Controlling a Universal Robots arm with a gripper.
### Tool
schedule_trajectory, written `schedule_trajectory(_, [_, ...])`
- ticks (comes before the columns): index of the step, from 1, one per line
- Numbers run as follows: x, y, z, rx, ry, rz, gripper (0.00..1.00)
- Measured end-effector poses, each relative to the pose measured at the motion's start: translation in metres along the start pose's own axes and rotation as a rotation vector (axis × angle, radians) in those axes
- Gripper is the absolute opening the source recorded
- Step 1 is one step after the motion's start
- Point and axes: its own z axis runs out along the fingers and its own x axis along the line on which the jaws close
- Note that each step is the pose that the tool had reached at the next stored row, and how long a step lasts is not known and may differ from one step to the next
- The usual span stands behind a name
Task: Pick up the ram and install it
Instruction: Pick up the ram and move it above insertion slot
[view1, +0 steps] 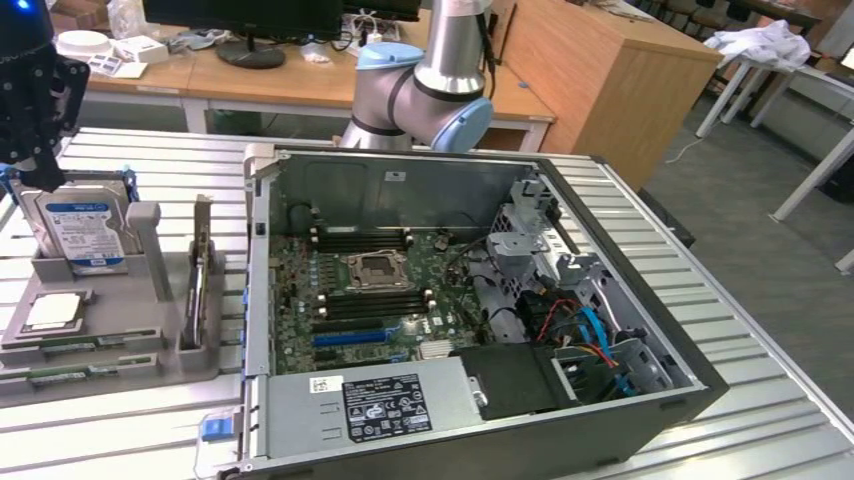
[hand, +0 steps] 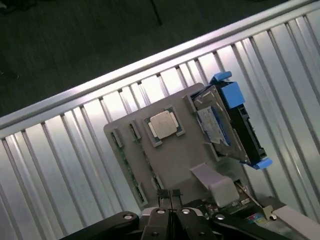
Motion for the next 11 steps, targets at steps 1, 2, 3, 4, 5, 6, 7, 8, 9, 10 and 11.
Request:
schedule_trajectory(1, [0.0000, 0.0000, 0.0000, -0.0004, 0.0007, -0.018, 0.10])
schedule_trajectory(2, [0.0000, 0.0000, 0.0000, -0.0009, 0.0017, -0.037, 0.10])
schedule_trajectory(3, [0.0000, 0.0000, 0.0000, -0.0012, 0.0025, -0.055, 0.10])
schedule_trajectory(4, [0.0000, 0.0000, 0.0001, -0.0016, 0.0032, -0.073, 0.10])
schedule_trajectory(5, [0.0000, 0.0000, 0.0000, -0.0021, 0.0042, -0.091, 0.10])
schedule_trajectory(6, [0.0000, 0.0000, 0.0000, -0.0025, 0.0049, -0.109, 0.10])
schedule_trajectory(7, [0.0000, 0.0000, 0.0001, -0.0028, 0.0058, -0.127, 0.10])
schedule_trajectory(8, [0.0000, 0.0000, 0.0001, -0.0033, 0.0067, -0.146, 0.10])
schedule_trajectory(9, [0.0000, 0.0000, 0.0001, -0.0037, 0.0074, -0.164, 0.10])
schedule_trajectory(10, [0.0000, 0.0000, 0.0001, -0.0040, 0.0083, -0.182, 0.10])
schedule_trajectory(11, [0.0000, 0.0000, 0.0001, -0.0044, 0.0092, -0.200, 0.10])
